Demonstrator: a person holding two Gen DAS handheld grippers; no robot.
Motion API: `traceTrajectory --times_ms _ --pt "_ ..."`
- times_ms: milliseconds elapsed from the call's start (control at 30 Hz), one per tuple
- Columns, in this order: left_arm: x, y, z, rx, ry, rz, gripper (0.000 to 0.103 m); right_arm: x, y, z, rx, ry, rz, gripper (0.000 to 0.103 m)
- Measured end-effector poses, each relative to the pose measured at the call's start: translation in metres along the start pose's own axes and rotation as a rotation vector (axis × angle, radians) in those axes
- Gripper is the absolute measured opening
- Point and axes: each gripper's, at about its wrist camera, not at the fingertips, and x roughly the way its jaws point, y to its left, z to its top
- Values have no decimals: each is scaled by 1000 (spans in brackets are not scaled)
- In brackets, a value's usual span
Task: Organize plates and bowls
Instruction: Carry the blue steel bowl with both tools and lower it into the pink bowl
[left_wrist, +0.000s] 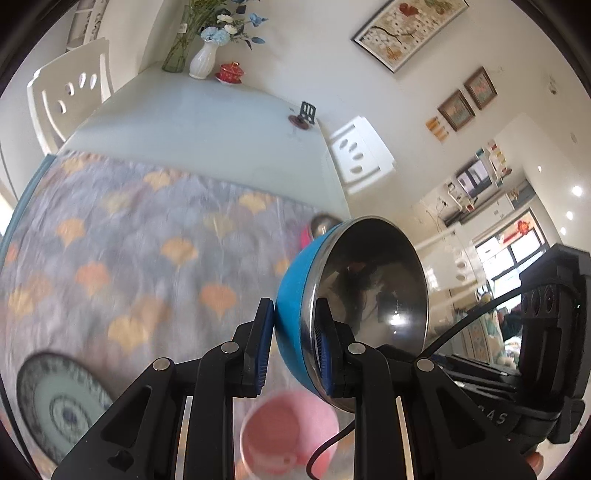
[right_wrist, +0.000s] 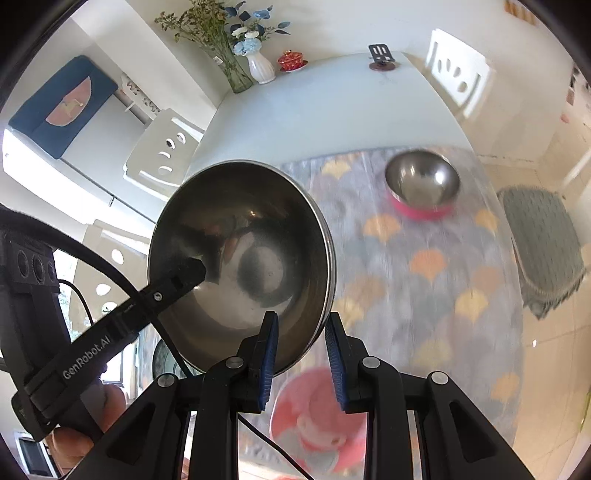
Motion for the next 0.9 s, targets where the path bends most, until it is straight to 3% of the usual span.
traceTrajectory --times_ms 300,467,667,900 --pt "-13 3 -74 -6 80 -10 19 -20 1 -76 16 23 -30 25" --pt "-6 -2 -106 33 128 25 19 -12 -10 -105 39 63 -47 26" --pt "13 -6 -135 93 173 88 19 12 -27 -132 69 126 -66 26" --pt "32 -8 -146 122 203 130 19 36 -46 -144 104 179 -63 26"
